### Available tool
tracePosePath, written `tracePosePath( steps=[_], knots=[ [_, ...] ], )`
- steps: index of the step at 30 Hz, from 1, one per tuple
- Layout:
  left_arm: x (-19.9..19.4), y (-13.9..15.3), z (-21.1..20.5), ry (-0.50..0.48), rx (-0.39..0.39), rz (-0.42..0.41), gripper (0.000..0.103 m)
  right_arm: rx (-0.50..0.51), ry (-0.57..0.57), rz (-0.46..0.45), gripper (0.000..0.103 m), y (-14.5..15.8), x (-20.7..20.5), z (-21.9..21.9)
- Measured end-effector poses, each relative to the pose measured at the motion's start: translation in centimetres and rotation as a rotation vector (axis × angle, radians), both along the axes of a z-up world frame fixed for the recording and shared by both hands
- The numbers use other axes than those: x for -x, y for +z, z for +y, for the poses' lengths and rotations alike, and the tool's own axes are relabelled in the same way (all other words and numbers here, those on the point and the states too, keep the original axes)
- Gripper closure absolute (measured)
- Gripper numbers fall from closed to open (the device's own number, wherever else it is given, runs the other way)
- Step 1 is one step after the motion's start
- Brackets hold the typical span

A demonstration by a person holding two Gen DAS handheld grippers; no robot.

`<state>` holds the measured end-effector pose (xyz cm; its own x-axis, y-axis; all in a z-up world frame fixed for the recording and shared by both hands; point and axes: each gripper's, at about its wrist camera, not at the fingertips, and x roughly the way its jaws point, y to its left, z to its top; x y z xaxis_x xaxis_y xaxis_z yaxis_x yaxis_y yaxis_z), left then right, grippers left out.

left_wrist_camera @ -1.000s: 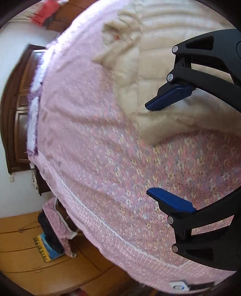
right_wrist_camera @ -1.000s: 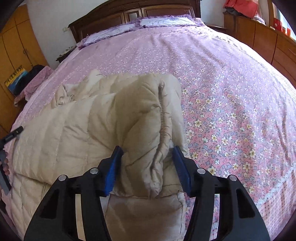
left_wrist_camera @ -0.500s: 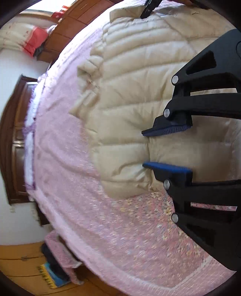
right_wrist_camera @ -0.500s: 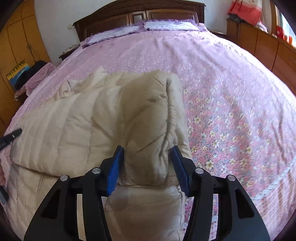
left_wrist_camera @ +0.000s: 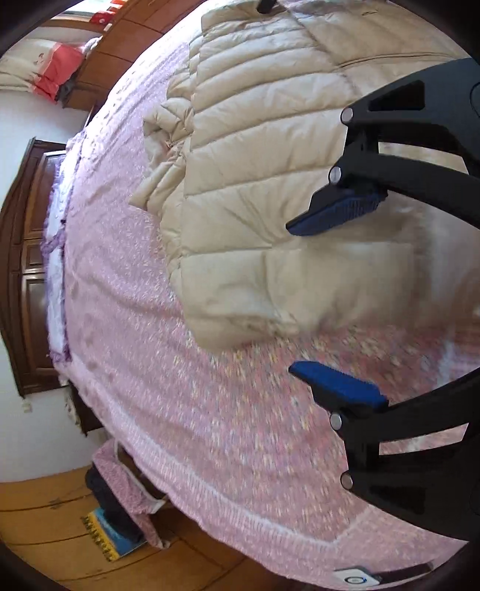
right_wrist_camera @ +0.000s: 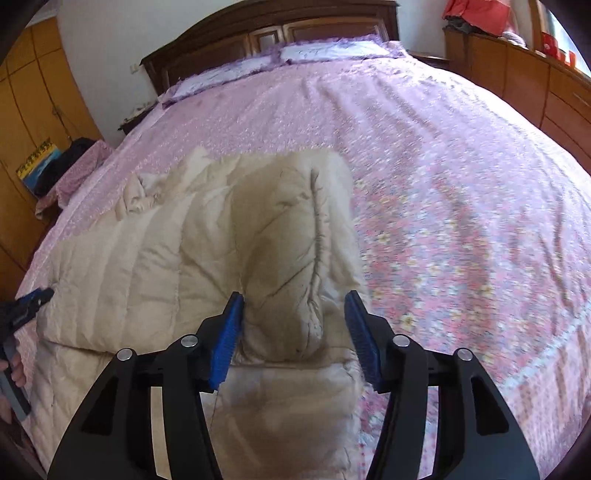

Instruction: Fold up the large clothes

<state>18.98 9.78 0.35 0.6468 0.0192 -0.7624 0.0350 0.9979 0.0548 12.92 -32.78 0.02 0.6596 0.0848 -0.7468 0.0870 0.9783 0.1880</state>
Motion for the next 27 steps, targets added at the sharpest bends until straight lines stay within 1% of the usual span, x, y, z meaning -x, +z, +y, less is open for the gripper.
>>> tracePosePath(
  steps=[2,6,9,16,21,27],
  knots=[
    [1.1,0.5,0.8,0.01,0.009,-0.001,0.028,-0.012,-0.005,-0.025,0.042,0.9,1.0,-0.3],
    [3.6,1.4,2.1,0.031,0.055,-0.005,0.026,-0.002,0.01,-0.061,0.038,2.9,3.5,-0.3],
    [5.7,1.7,2.7,0.044,0.049,-0.007,0.026,0.007,0.04,-0.064,0.037,3.6,5.6,0.1],
    [10.7,1.7,3.1,0.043,0.058,0.008,0.025,0.003,0.083,-0.025,0.035,3.1,10.1,0.5],
    [14.0,1.0,2.9,0.04,0.087,0.047,0.025,-0.002,0.092,-0.006,0.034,2.5,12.8,0.5],
    [17.0,0.0,2.8,0.035,0.101,0.093,0.025,-0.015,0.106,0.018,0.033,1.7,16.3,0.7]
  ],
)
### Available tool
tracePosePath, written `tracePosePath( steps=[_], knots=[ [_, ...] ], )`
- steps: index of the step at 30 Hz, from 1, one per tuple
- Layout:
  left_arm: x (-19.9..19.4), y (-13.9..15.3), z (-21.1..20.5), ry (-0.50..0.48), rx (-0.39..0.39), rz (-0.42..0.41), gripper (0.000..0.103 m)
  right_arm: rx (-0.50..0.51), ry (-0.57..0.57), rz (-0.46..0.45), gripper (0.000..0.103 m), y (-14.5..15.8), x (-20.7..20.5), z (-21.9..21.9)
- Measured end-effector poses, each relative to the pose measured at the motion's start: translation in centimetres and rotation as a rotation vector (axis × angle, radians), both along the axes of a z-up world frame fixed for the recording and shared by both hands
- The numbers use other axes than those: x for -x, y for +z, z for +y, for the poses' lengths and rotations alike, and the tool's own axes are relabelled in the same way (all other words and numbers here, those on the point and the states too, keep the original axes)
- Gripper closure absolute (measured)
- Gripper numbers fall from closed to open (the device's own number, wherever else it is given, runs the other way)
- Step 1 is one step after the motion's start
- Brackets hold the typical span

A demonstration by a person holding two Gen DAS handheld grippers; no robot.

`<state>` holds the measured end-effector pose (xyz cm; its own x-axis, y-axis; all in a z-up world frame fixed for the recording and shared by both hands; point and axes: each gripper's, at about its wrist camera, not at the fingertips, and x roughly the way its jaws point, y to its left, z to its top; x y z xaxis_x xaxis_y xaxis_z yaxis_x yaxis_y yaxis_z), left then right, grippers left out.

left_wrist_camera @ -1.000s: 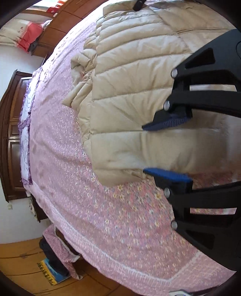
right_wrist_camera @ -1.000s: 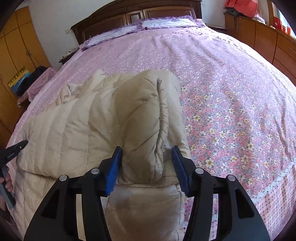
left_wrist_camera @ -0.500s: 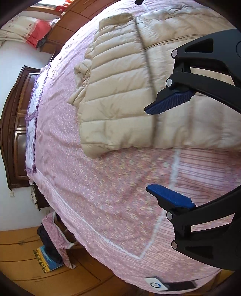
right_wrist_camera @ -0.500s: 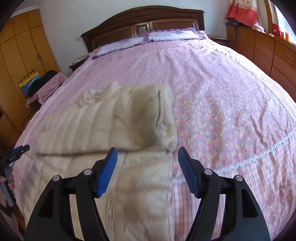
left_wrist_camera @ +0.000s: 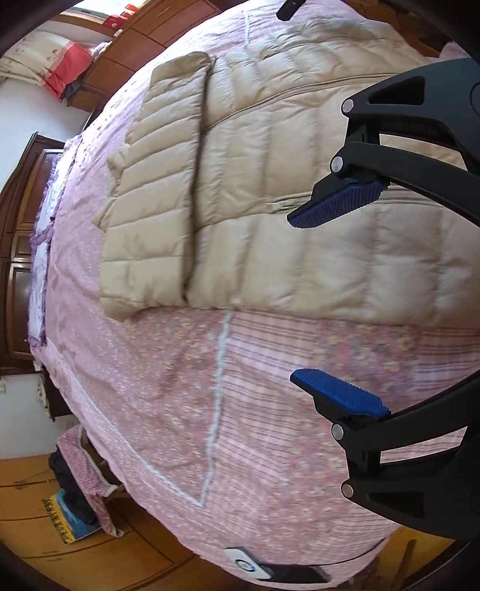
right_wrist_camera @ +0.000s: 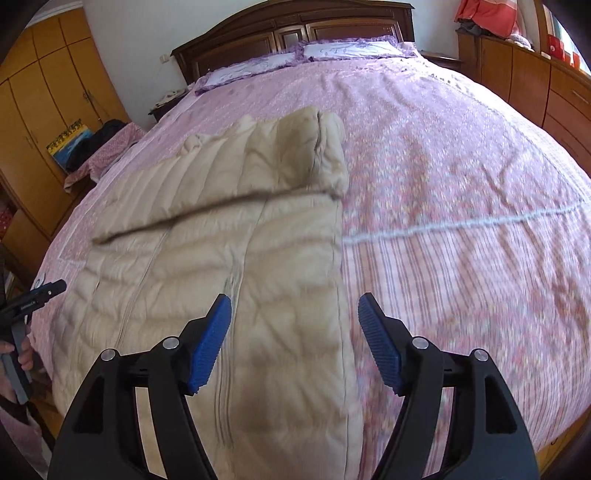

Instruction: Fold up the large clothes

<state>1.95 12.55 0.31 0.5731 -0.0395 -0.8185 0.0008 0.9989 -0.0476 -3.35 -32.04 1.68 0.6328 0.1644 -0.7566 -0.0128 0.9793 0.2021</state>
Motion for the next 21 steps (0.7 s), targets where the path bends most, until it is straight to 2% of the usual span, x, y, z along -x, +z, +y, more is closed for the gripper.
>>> tracePosePath(
  steps=[8,21],
  knots=[
    [3.3,-1.4,0.3,-0.002,0.03,0.06,0.025,0.045,0.001,0.028,0.031,-1.3,3.3,-0.1],
    [6.5,-3.3,0.9,0.007,0.06,0.107,0.023,0.026,0.001,0.093,0.031,-3.7,5.4,-0.4]
  ],
)
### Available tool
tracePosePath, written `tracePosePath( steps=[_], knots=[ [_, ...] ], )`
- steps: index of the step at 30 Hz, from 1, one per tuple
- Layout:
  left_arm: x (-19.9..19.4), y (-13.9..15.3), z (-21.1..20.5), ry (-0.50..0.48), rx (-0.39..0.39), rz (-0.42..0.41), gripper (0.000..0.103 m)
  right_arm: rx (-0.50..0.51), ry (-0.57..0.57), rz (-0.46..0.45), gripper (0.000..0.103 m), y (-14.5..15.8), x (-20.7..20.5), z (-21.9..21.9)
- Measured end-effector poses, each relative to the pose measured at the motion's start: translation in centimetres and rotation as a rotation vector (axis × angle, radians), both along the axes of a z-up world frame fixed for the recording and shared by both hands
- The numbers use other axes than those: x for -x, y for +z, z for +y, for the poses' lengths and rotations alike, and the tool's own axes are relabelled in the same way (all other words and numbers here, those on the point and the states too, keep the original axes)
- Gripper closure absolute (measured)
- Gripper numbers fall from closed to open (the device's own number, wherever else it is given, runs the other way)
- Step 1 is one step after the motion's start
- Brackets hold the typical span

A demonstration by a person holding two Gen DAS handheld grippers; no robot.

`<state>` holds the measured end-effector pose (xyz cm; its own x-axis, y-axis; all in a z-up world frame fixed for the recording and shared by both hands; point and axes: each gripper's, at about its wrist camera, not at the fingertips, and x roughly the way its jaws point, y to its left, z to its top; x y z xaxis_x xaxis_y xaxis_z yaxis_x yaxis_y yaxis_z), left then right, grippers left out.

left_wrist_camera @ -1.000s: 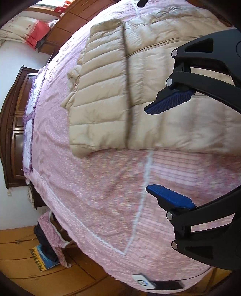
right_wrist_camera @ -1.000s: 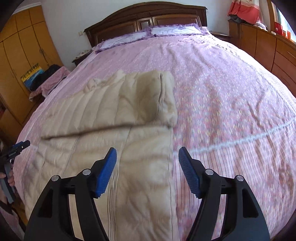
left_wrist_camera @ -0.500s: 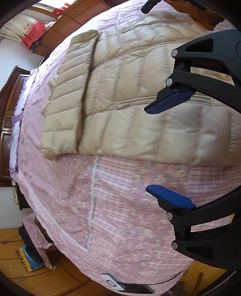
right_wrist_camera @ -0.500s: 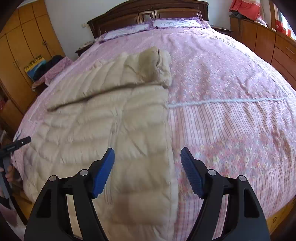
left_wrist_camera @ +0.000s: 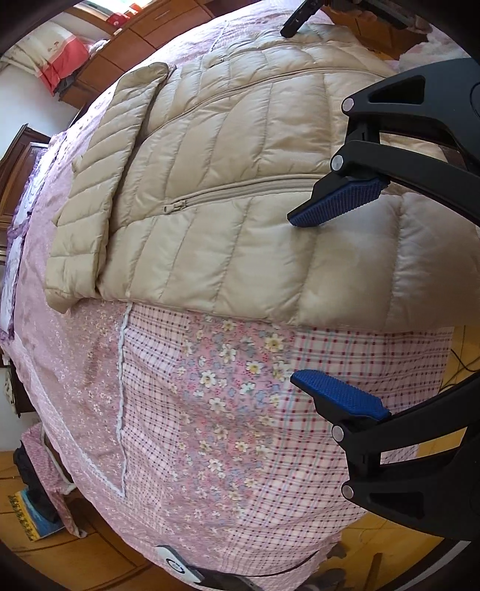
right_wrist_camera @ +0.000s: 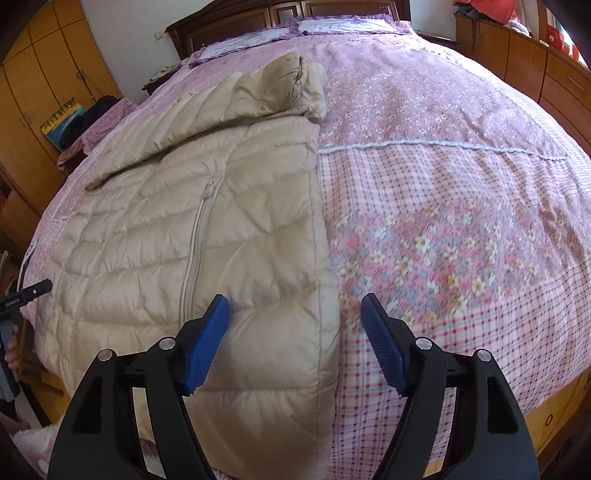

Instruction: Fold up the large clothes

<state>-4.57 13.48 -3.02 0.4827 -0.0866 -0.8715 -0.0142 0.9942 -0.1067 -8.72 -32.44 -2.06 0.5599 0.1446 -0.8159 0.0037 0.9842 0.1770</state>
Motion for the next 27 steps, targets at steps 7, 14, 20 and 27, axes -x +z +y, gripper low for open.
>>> tracePosePath(
  steps=[7,14,20,27],
  knots=[
    [0.5,-0.2,-0.7,-0.052,0.067,0.022,0.023,-0.004,0.024,0.005,0.031,-0.1,0.6,0.5],
    [0.8,-0.7,-1.9,-0.11,0.121,0.028,0.024,-0.018,0.056,0.021,0.031,-0.6,0.9,1.5],
    [0.5,-1.2,-2.7,-0.123,0.098,0.031,0.023,-0.028,0.077,0.022,0.031,-0.6,1.0,1.7],
    [0.4,-1.4,-3.7,-0.131,0.064,0.035,0.023,-0.042,0.112,0.03,0.031,-0.7,1.6,2.1]
  ],
)
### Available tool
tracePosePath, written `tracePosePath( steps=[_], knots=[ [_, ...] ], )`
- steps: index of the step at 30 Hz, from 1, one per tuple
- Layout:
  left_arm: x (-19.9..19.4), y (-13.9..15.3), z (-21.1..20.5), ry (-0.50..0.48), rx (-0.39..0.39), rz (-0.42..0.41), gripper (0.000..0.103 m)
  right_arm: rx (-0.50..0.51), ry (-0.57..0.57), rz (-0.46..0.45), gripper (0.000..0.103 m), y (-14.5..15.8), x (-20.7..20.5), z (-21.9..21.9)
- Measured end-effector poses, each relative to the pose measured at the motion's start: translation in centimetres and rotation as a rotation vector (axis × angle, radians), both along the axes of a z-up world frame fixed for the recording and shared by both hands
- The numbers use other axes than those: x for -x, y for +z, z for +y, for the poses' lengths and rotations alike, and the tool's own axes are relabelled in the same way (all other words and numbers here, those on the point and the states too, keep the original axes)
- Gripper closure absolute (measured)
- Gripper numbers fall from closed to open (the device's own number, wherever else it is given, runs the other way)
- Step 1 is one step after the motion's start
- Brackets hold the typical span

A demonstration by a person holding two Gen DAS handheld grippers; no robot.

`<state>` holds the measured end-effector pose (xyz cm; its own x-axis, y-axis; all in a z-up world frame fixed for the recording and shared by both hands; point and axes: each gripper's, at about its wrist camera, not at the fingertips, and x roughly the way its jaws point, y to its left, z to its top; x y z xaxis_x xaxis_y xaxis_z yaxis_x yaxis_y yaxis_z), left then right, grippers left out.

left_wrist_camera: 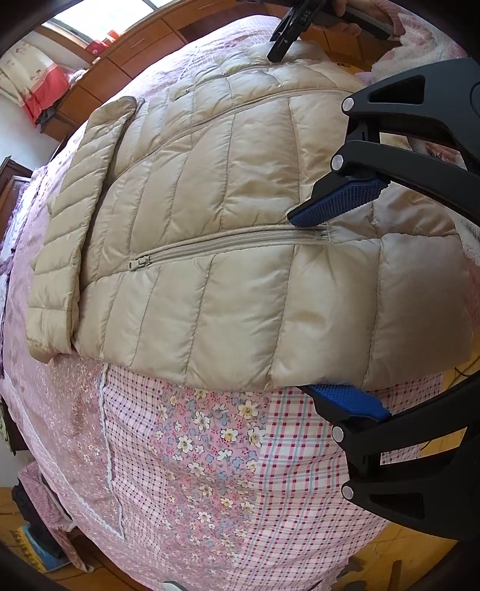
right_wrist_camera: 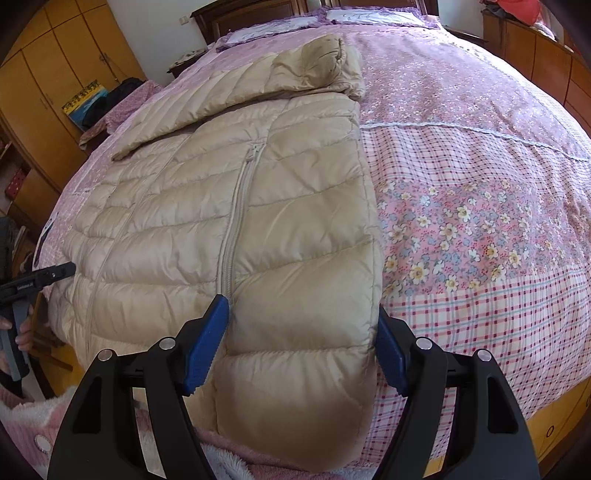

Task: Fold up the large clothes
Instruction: 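Move both tools to the jacket hem beside the zipper, then grasp the hem with both tools and fold it up toward the collar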

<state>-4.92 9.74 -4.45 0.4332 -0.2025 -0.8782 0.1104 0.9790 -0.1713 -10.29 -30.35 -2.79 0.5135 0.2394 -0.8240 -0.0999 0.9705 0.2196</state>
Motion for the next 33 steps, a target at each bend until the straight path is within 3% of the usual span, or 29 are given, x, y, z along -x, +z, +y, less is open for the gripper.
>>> tracePosePath(
  steps=[7,10,12,14,17,20,25,33],
  knots=[
    [-0.5,-0.4,-0.9,-0.018,-0.03,0.009,0.023,-0.043,0.009,0.004,0.031,0.0,0.0,0.1],
    [-0.6,-0.6,-1.5,-0.018,-0.041,0.0,0.023,-0.027,0.018,0.001,0.038,-0.1,-0.1,0.4],
    [-0.4,-0.7,-2.1,-0.029,-0.048,-0.015,0.029,-0.027,0.023,-0.002,0.049,-0.1,-0.1,0.6],
    [-0.1,-0.5,-2.8,-0.056,-0.05,-0.032,0.048,-0.027,0.031,-0.005,0.058,0.0,-0.2,0.7],
    [0.2,0.0,-3.5,-0.076,-0.041,-0.043,0.069,-0.017,0.045,-0.027,0.07,0.6,-0.1,1.1],
    [0.3,0.5,-3.8,-0.066,-0.033,-0.031,0.078,-0.047,0.042,-0.044,0.08,1.5,0.3,0.7],
    [1.4,2.3,-4.5,-0.113,-0.035,-0.033,0.085,-0.134,0.009,-0.061,0.088,2.8,0.5,-0.7],
    [3.7,5.9,-3.0,-0.158,0.05,-0.004,0.085,-0.202,-0.026,-0.112,0.09,6.5,1.8,-2.4]
  ],
)
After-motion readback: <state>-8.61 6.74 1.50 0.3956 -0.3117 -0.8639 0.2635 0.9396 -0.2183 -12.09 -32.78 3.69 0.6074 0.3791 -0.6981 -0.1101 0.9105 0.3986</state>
